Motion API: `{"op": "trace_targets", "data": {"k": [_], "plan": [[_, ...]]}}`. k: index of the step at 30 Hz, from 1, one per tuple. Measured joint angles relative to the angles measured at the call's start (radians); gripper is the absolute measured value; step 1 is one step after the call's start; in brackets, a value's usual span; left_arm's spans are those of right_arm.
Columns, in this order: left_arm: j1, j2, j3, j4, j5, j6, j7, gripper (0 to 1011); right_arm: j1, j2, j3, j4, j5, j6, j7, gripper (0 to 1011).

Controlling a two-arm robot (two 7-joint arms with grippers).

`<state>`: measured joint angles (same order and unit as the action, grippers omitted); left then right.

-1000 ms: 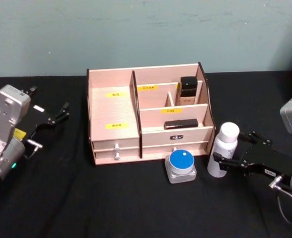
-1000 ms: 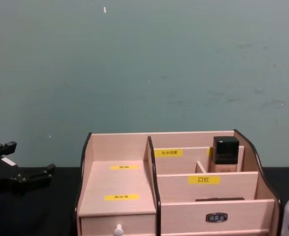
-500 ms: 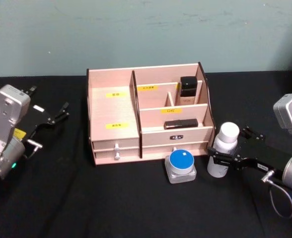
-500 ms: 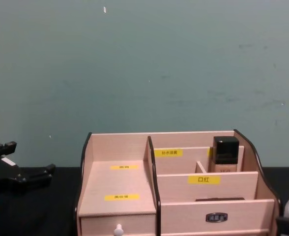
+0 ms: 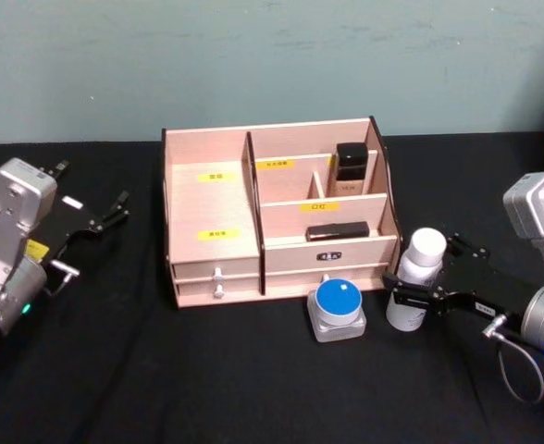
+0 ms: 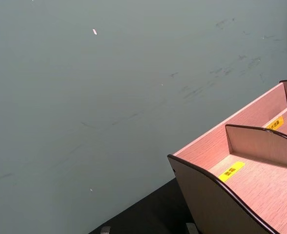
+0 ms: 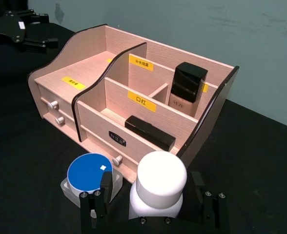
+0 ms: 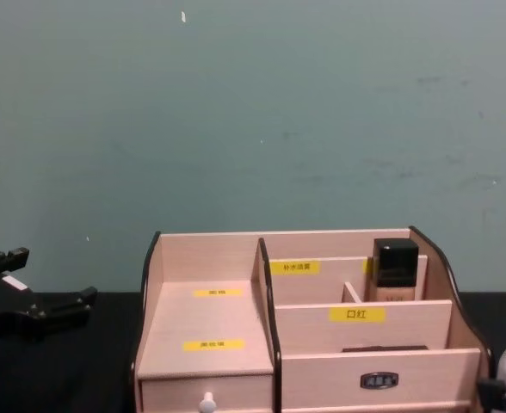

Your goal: Pick up the facial cleanser and watermelon frost from the table and place them into the tiered storage box.

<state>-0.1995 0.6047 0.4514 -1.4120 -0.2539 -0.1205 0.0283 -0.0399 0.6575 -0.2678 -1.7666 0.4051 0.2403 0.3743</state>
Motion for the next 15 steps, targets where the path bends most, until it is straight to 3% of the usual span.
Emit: {"op": "trace_targets", "data": {"k": [7,12,15], "plan": [[0.000,0.000,0.000,0.000,0.000,0.000,0.000,1001,-0.002,0.001,0.001,-0.002,0.001,0.000,-0.002,1002],[0.000,0.000,0.000,0.000,0.000,0.000,0.000,1001,-0.002,0.001,0.001,-0.002,0.003,-0.001,-0.002,925],[0.000,0.000,0.000,0.000,0.000,0.000,0.000,1001,-0.002,0.001,0.001,-0.003,0.003,-0.001,-0.003,824]]}}
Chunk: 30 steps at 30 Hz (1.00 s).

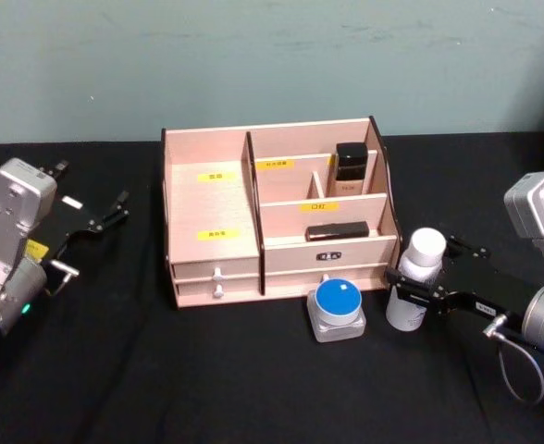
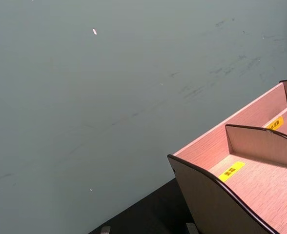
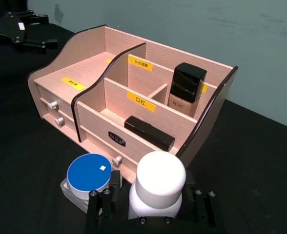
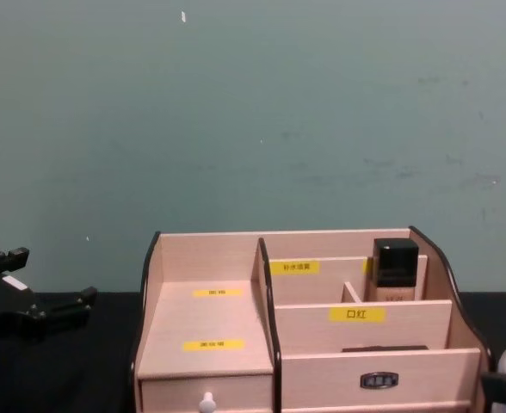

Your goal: Pick up the facial cleanser and watermelon frost from the table and place them into the tiered storage box.

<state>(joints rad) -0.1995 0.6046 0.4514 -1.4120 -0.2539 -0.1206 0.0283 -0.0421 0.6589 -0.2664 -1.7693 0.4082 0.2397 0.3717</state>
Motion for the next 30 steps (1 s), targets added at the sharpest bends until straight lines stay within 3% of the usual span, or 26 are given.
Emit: {"op": "trace_targets", "data": {"k": [7,30], "plan": [[0.000,0.000,0.000,0.000,0.000,0.000,0.000,1001,-0.001,0.001,0.001,-0.001,0.001,0.000,-0.001,604],[0.000,0.000,0.000,0.000,0.000,0.000,0.000,1001,-0.006,-0.001,0.012,-0.002,0.006,-0.002,0.005,599]]}}
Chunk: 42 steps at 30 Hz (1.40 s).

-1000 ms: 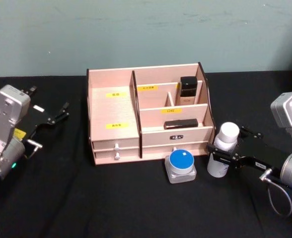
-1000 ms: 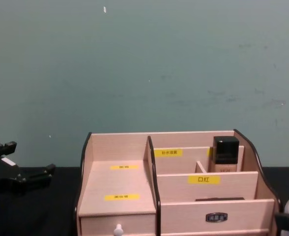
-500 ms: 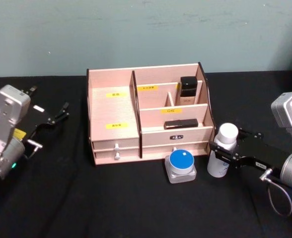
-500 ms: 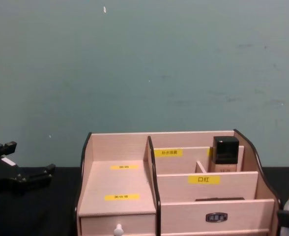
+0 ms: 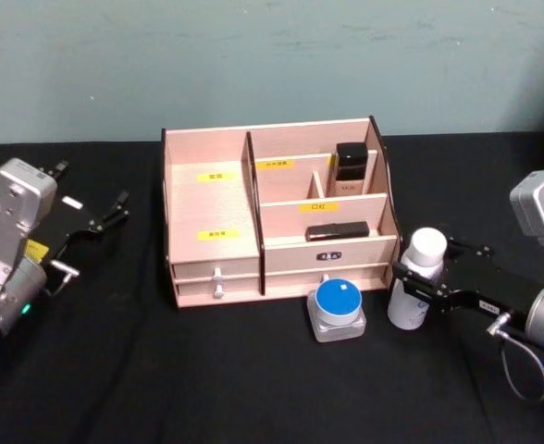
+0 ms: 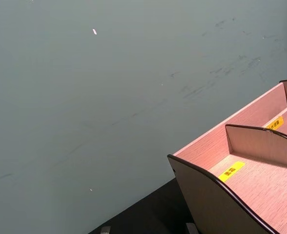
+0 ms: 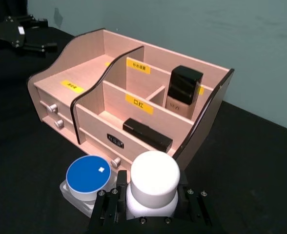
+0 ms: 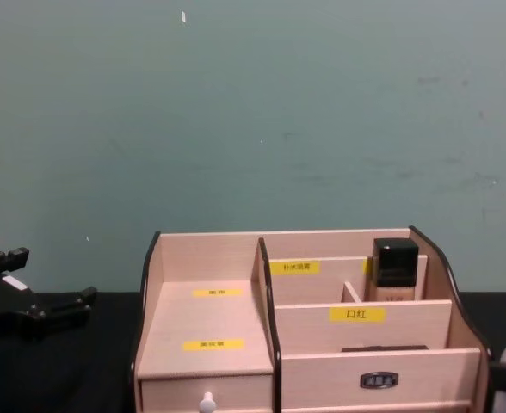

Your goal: Pick up the facial cleanser and watermelon frost from the table and place them into the tiered storage box.

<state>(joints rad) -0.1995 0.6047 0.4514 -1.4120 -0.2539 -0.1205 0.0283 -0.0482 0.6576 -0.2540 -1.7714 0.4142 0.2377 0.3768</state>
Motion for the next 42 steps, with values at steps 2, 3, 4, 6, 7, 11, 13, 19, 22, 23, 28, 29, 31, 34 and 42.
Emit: {"op": "trace_targets", "data": {"k": [2,3,4,6,7,11,13,19,22,23,28,29,31,34,42], "plan": [[0.000,0.000,0.000,0.000,0.000,0.000,0.000,1001,-0.002,0.002,0.008,-0.008,0.003,-0.001,0.002,599],[0.000,0.000,0.000,0.000,0.000,0.000,0.000,1001,-0.003,0.003,0.011,-0.012,0.004,-0.001,0.003,599],[0.000,0.000,0.000,0.000,0.000,0.000,0.000,1001,-0.005,0.007,0.018,-0.022,0.006,-0.001,0.004,599],[0.000,0.000,0.000,0.000,0.000,0.000,0.000,1001,-0.007,0.011,0.029,-0.038,0.009,0.000,0.004,599],[0.000,0.000,0.000,0.000,0.000,0.000,0.000,1001,-0.007,0.011,0.029,-0.038,0.009,0.000,0.004,599],[0.000,0.000,0.000,0.000,0.000,0.000,0.000,1001,-0.012,0.024,0.049,-0.076,0.019,0.008,0.007,599],[0.000,0.000,0.000,0.000,0.000,0.000,0.000,1001,-0.015,0.034,0.058,-0.101,0.027,0.014,0.013,599],[0.000,0.000,0.000,0.000,0.000,0.000,0.000,1001,-0.020,0.051,0.071,-0.166,0.051,0.030,0.021,599],[0.000,0.000,0.000,0.000,0.000,0.000,0.000,1001,-0.016,0.055,0.069,-0.207,0.061,0.042,0.020,599],[0.000,0.000,0.000,0.000,0.000,0.000,0.000,1001,-0.012,0.055,0.066,-0.213,0.061,0.043,0.019,599],[0.000,0.000,0.000,0.000,0.000,0.000,0.000,1001,0.040,0.041,0.027,-0.225,0.062,0.065,0.014,599],[0.000,0.000,0.000,0.000,0.000,0.000,0.000,1001,0.040,0.041,0.027,-0.225,0.062,0.065,0.014,599],[0.000,0.000,0.000,0.000,0.000,0.000,0.000,1001,0.072,0.029,0.004,-0.218,0.060,0.074,0.012,599],[0.000,0.000,0.000,0.000,0.000,0.000,0.000,1001,0.122,0.007,-0.030,-0.196,0.052,0.086,0.010,599],[0.000,0.000,0.000,0.000,0.000,0.000,0.000,1001,0.239,-0.062,-0.108,-0.120,0.023,0.109,-0.002,599]]}}
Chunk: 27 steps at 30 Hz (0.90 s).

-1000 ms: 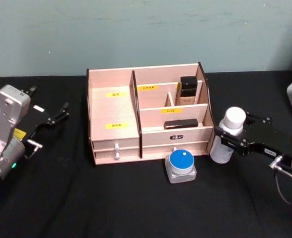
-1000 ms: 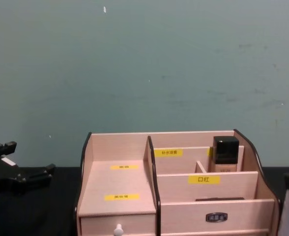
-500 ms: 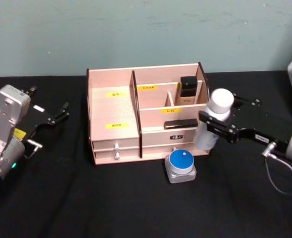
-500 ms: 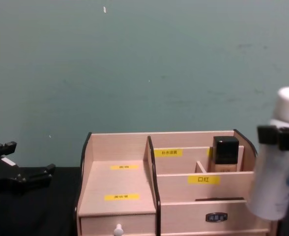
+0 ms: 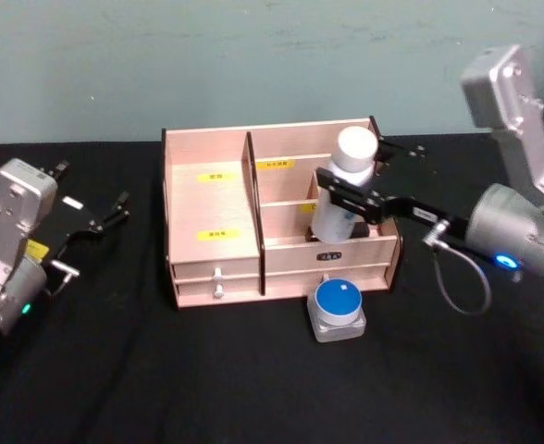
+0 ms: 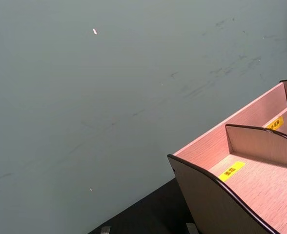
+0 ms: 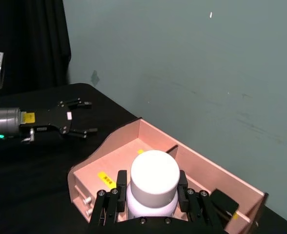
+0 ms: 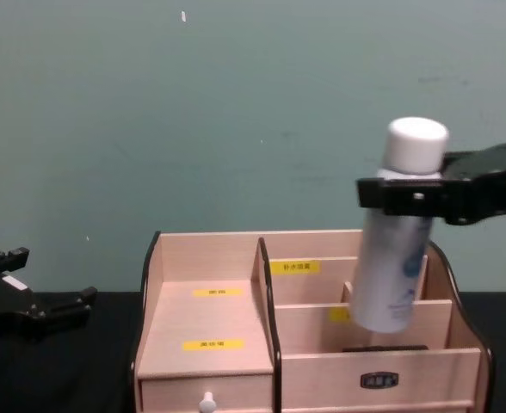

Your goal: Pick up the facial cleanser and watermelon frost from the table and place them into the tiered storage box.

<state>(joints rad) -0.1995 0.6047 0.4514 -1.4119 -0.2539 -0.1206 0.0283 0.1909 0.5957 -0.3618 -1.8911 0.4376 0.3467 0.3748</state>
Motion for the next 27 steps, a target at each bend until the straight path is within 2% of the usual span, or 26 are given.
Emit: {"op": "trace_targets", "data": {"k": [4,7,16,27], "plan": [[0.000,0.000,0.000,0.000,0.000,0.000,0.000,1001,0.062,-0.045,-0.038,0.056,-0.021,0.010,-0.008,599],[0.000,0.000,0.000,0.000,0.000,0.000,0.000,1001,0.095,-0.072,-0.053,0.094,-0.031,0.011,-0.013,599],[0.000,0.000,0.000,0.000,0.000,0.000,0.000,1001,0.174,-0.139,-0.085,0.203,-0.069,0.004,-0.020,599],[0.000,0.000,0.000,0.000,0.000,0.000,0.000,1001,0.230,-0.197,-0.103,0.298,-0.104,-0.016,-0.016,599]]}}
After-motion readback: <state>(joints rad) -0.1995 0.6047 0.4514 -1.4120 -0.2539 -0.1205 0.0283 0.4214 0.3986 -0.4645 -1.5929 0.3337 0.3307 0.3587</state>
